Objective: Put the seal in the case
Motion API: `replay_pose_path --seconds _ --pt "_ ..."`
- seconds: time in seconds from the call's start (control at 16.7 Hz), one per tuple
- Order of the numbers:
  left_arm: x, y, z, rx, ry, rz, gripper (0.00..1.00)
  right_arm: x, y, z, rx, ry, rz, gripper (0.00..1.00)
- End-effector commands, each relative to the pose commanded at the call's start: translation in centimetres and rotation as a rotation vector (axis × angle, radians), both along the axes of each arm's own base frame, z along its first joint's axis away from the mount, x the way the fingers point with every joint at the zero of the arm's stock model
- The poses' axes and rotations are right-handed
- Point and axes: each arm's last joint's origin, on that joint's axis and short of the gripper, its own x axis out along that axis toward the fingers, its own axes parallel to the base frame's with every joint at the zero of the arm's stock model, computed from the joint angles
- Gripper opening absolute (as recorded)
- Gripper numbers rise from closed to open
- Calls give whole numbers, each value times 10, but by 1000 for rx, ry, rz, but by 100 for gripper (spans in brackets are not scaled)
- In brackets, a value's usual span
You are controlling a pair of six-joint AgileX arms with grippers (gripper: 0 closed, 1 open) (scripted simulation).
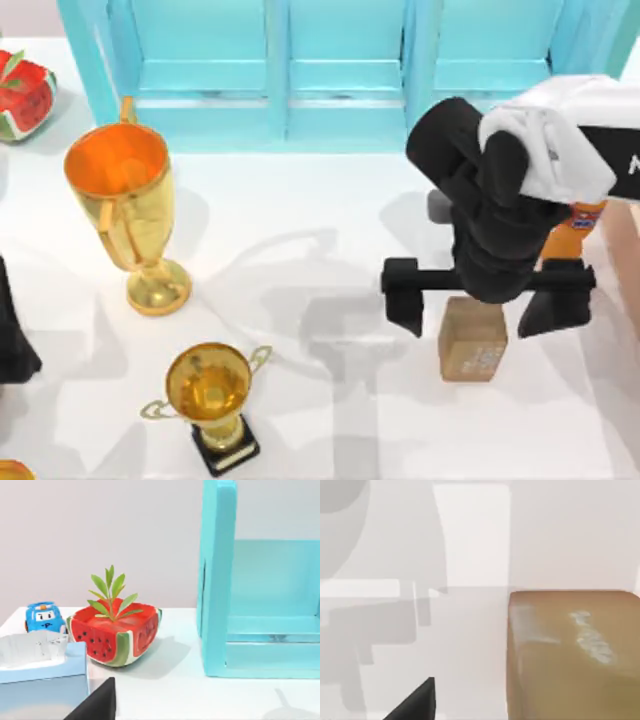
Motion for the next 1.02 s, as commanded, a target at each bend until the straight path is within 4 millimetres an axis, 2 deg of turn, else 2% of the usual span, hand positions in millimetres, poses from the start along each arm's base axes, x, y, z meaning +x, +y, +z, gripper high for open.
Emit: replay_pose_path --seconds 0.18,0.42,1.02 --pt "0 0 0 0 0 0 100 -3 -1 -19 -5 7 0 100" --pt "0 0 0 0 0 0 100 -3 -1 -20 -5 7 0 100" --pt "0 0 0 0 0 0 100 -3 -1 -20 -5 7 0 25"
